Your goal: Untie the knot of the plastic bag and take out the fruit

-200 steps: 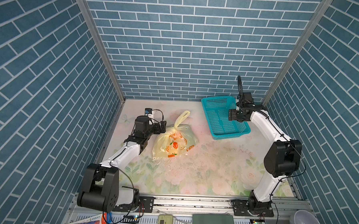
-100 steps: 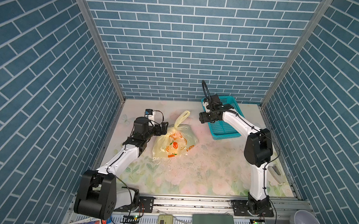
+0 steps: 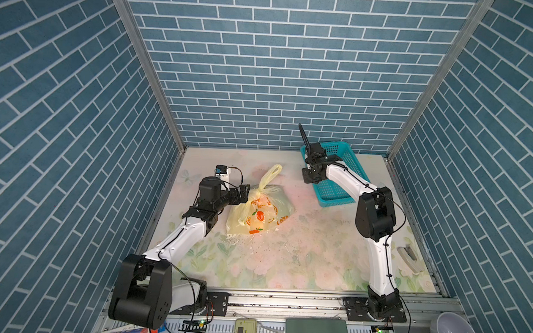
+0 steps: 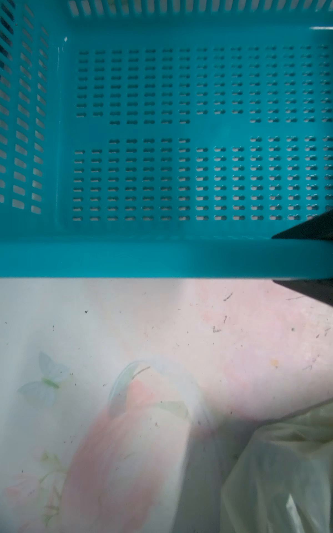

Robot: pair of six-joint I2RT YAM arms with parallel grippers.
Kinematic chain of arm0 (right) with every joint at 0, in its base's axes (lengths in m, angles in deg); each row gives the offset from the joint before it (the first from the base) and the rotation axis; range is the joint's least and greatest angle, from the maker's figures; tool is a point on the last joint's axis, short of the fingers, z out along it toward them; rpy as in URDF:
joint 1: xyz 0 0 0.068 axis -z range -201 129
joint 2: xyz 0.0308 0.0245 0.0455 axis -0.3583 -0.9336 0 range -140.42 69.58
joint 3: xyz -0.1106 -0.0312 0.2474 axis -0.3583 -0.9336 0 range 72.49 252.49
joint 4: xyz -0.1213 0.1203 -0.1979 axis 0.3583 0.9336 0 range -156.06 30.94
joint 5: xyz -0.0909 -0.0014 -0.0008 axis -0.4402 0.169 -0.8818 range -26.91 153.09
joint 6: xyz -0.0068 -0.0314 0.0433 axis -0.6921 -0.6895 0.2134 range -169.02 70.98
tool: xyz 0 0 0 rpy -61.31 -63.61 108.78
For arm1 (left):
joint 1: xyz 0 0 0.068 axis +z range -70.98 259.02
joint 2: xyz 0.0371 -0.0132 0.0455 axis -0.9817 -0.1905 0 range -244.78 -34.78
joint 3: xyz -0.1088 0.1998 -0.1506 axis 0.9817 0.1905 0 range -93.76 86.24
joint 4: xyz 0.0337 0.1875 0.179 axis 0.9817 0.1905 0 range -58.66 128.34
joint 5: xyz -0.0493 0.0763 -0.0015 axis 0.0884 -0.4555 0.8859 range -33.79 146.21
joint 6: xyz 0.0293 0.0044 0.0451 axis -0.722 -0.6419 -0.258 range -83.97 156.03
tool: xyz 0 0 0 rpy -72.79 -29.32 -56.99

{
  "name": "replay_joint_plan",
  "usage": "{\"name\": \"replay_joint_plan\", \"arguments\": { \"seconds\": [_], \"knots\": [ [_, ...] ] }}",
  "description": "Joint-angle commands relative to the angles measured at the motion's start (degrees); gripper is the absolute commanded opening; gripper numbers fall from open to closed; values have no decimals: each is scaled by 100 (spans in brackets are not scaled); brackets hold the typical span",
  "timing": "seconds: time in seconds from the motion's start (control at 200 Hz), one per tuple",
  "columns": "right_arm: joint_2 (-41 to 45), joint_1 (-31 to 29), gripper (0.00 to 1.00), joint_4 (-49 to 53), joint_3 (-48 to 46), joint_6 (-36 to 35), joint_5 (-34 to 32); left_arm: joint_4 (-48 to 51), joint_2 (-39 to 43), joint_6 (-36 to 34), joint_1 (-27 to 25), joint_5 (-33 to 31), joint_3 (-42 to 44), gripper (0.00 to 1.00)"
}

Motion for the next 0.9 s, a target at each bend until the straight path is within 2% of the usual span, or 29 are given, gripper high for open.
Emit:
{"name": "replay_joint_plan", "arguments": {
  "seconds": [0.0,0.135,0.28,0.53,0.79,0.855,0.895],
  "knots": [
    [425,265,9,96,-375,130,-173,-140,-40,32,-31,53,54,100],
    [647,609,3,46,-730,130,-155,-170,-107,40,-50,60,16,100],
    [773,959,1,-46,-950,-42,-215,-169,-207,33,-83,60,-61,100],
    [603,1498,0,-108,-858,-296,-269,-72,-277,-2,-138,47,-261,100],
    [228,1660,0,-80,-478,-345,-254,111,-248,-42,-164,-9,-389,100],
    [217,1667,5,-14,-411,-366,-187,181,-247,-45,-167,-14,-426,100],
    [249,1665,15,-2,-406,-358,-144,255,-236,-48,-178,-23,-463,100]
  ]
}}
